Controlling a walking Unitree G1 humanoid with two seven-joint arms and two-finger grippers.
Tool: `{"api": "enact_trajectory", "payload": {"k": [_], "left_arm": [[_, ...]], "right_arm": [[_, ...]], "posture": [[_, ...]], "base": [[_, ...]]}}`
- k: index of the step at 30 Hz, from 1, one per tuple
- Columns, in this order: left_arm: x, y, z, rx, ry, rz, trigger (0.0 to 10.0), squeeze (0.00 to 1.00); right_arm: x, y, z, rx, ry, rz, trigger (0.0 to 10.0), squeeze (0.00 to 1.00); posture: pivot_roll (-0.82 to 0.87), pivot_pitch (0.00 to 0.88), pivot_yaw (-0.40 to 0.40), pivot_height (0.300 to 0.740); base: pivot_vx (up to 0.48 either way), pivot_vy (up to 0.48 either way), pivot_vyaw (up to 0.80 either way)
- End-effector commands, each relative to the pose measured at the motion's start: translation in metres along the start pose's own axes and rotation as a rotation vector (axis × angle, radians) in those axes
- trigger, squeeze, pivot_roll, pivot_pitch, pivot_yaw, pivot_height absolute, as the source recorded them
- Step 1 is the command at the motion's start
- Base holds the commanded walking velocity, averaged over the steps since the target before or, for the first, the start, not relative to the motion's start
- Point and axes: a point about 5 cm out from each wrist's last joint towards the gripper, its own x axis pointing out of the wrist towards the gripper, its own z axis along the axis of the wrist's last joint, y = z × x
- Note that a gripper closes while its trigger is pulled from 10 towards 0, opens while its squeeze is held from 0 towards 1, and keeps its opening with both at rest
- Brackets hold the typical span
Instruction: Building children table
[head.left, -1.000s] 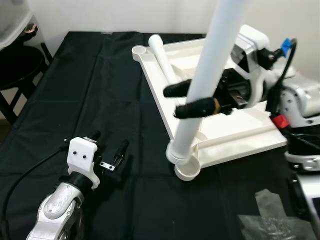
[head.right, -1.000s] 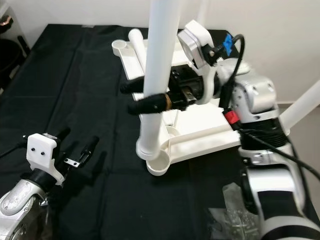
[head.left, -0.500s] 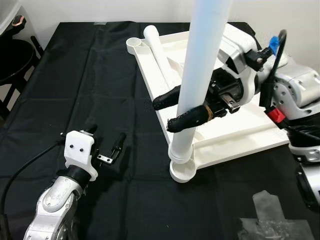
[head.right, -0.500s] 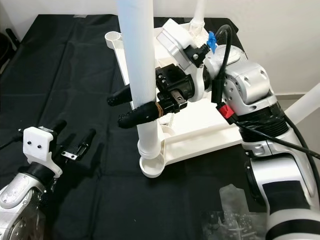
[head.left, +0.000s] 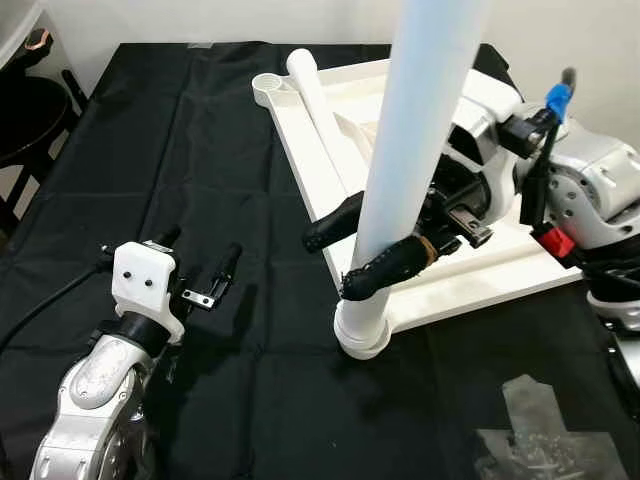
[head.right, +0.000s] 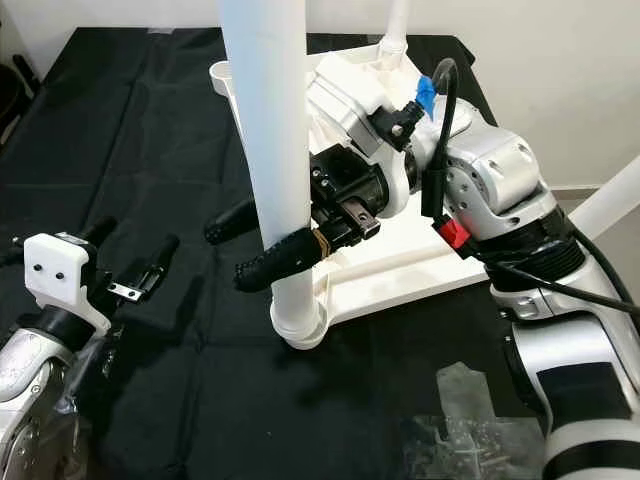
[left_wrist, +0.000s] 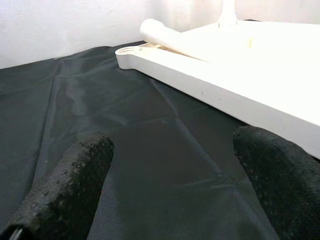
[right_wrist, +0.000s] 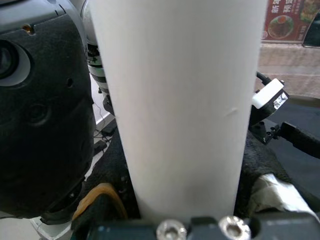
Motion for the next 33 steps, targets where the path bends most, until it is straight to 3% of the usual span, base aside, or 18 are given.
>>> {"api": "enact_trajectory", "payload": {"k": [1,33], "left_arm": [[-0.002,-0.002,0.001,0.011,0.008,-0.015,10.0,0.00],[-0.012,-0.004,0.012,0.011,0.021,-0.060,10.0,0.00]], "right_arm": [[0.005,0.004,0.002,-0.012,0.002,0.050,10.0,0.00],[-0.014,0.008,-0.002,-0.018,0.048,-0.023,10.0,0.00]], "posture": [[0.01,0.277,-0.041,0.740],[0.03,0.329,-0.030,0.740]], "base": [[0.000,0.000,0.00],[0.000,0.000,0.00]]}}
